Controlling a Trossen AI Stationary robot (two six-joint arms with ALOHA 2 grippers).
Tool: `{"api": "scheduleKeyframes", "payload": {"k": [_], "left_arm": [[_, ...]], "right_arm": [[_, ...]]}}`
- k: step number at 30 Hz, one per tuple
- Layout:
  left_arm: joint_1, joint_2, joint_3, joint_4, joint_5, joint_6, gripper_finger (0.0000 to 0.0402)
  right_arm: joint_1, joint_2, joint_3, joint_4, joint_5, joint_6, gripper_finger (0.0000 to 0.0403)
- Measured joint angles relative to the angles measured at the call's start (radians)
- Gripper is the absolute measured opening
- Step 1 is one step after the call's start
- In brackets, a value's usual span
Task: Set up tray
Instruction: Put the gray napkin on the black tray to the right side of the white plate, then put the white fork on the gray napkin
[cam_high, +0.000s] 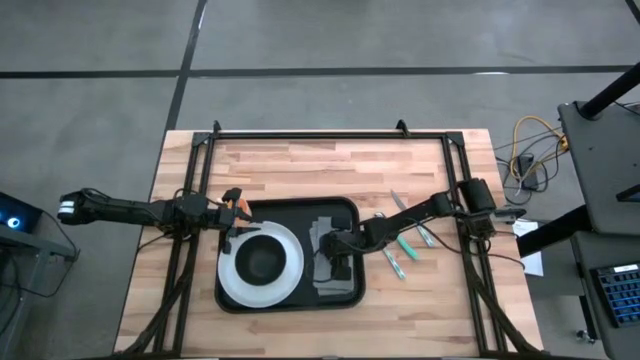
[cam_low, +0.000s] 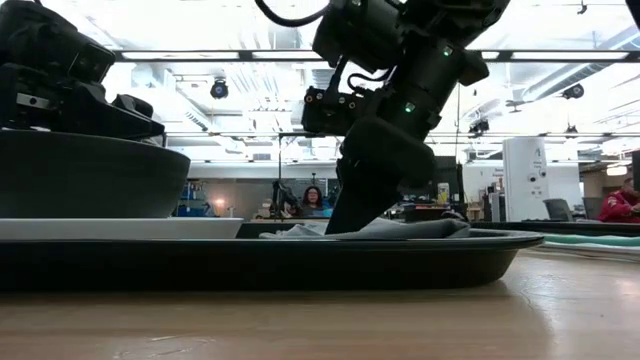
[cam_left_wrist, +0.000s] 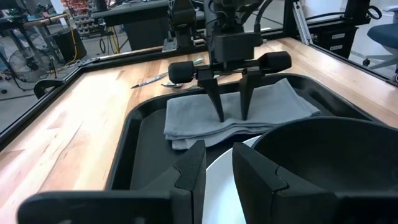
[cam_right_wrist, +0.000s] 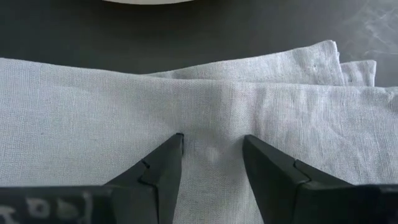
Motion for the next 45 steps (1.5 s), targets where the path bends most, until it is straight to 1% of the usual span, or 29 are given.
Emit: {"api": "scheduleKeyframes", "payload": {"k": [3,11,18,25,30,34,38,45], "left_arm": [[0.000,0.000,0.001,0.000,0.000,0.000,0.0062],[0.000,0.000,0.000,0.000,0.000,0.000,0.0062],[0.000,0.000,0.000,0.000,0.000,0.000,0.0062],[0.000,0.000,0.000,0.000,0.000,0.000,0.0062],[0.000,0.000,0.000,0.000,0.000,0.000,0.0062],[0.000,0.000,0.000,0.000,0.000,0.000,0.0062],[0.000,0.000,0.000,0.000,0.000,0.000,0.0062],[0.000,0.000,0.000,0.000,0.000,0.000,0.0062]], "right_arm": [[-0.008,0.000,0.001,-0.008,-0.002,-0.011,0.0155],[-0.006,-0.002,0.029,-0.104,-0.007,-0.016,0.0157],[-0.005,-0.003,0.104,-0.157,-0.015,-0.073,0.0157],[-0.005,-0.004,0.208,-0.343,-0.014,-0.075,0.0150],[-0.005,-0.016,0.237,-0.511,-0.014,0.008,0.0142],[-0.005,-0.064,0.184,-0.552,-0.014,0.066,0.0137],[-0.002,-0.152,0.088,-0.552,-0.014,0.146,0.0137],[-0.003,-0.331,-0.082,-0.546,-0.015,0.365,0.0134]]}}
